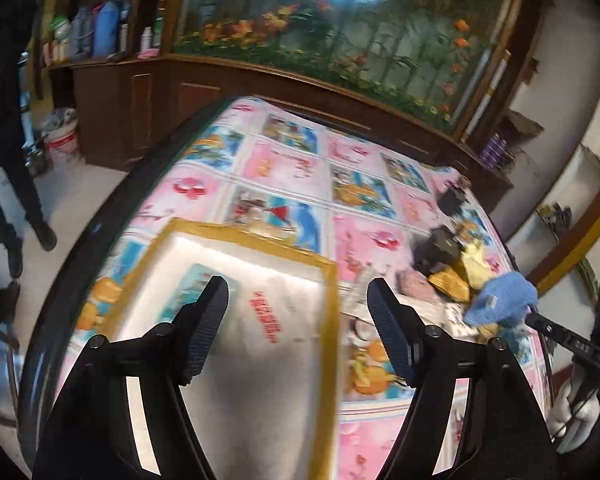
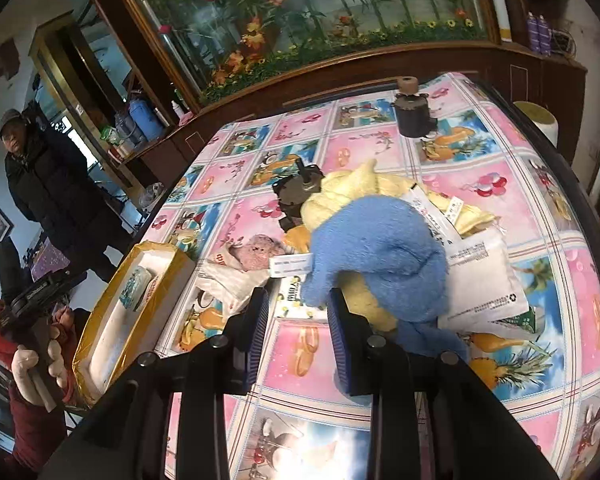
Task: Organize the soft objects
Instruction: 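Grasp the white paper bag with the left tool while the right tool reaches the blue towels, then carry the white bag to the box with the left tool while the right tool grasps the small blue towel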
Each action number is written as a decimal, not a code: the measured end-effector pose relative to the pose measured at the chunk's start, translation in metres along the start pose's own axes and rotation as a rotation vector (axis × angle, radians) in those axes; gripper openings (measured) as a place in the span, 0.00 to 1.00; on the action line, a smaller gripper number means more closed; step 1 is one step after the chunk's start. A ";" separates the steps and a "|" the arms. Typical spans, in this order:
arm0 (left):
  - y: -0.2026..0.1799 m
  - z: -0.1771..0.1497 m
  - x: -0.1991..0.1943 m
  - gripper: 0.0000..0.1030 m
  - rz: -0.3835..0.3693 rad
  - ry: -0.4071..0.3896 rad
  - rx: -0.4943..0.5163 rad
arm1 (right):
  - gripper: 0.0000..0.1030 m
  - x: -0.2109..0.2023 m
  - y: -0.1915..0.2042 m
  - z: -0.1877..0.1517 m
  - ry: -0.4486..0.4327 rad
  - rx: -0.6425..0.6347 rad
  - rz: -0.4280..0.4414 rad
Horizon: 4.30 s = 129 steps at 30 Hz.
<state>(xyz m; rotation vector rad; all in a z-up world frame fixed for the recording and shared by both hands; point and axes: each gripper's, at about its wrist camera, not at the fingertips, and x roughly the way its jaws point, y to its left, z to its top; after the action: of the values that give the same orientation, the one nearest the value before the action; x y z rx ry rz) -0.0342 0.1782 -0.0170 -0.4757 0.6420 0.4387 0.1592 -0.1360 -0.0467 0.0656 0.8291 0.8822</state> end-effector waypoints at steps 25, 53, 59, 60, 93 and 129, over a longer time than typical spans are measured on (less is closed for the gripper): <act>-0.110 -0.055 0.105 0.70 -0.128 0.486 0.269 | 0.32 0.019 -0.003 0.010 0.160 -0.038 0.234; -0.117 -0.098 0.090 0.70 -0.163 0.354 0.060 | 0.33 0.040 -0.013 -0.050 0.135 -0.005 -0.034; -0.139 -0.097 0.105 0.83 -0.062 0.306 0.132 | 0.32 0.046 -0.012 -0.051 0.130 0.028 -0.019; -0.141 -0.097 0.107 0.84 -0.055 0.304 0.134 | 0.32 0.046 -0.012 -0.052 0.127 0.030 -0.016; -0.105 -0.096 0.015 0.35 -0.124 0.096 0.134 | 0.27 0.041 -0.019 -0.050 0.027 0.038 -0.171; 0.088 -0.049 0.019 0.36 0.114 0.085 -0.172 | 0.28 0.131 0.189 -0.021 0.228 -0.125 0.356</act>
<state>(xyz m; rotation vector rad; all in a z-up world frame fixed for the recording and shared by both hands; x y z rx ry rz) -0.0891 0.2273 -0.0886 -0.6259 0.7190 0.5871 0.0672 0.0737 -0.0711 0.0021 0.9896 1.2933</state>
